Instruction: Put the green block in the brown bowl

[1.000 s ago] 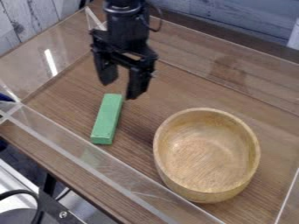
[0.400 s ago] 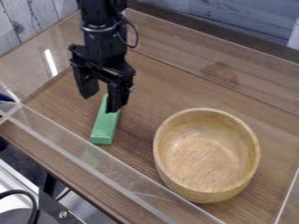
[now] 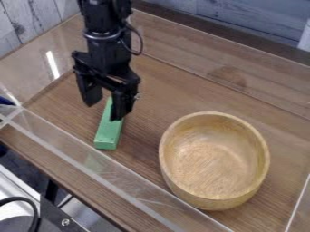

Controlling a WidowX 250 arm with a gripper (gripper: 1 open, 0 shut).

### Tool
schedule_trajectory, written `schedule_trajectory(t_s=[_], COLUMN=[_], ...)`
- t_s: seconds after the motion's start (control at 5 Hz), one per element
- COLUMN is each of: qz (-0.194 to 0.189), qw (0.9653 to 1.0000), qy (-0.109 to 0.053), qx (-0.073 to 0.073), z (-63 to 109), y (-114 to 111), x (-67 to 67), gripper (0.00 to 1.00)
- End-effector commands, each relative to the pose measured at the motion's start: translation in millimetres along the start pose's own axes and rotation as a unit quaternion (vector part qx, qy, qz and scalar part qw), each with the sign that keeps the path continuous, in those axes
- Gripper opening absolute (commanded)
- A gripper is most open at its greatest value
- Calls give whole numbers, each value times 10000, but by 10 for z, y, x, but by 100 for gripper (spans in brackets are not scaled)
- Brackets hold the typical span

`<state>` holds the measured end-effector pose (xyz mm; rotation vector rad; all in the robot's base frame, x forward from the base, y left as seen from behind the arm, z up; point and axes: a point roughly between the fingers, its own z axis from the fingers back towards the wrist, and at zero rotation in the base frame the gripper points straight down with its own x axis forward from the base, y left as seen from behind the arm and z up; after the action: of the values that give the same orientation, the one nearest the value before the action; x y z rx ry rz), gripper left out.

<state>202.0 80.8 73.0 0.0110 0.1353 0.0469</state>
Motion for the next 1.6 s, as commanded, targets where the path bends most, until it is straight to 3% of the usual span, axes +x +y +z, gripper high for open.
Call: schedule_trajectory(t_s=[0.0, 1.4], qz=[74, 230], qw=[9999, 9993], qy=[-131, -150], qx=[34, -237], z=[25, -80], y=[37, -37], x=[40, 49], gripper=[100, 100])
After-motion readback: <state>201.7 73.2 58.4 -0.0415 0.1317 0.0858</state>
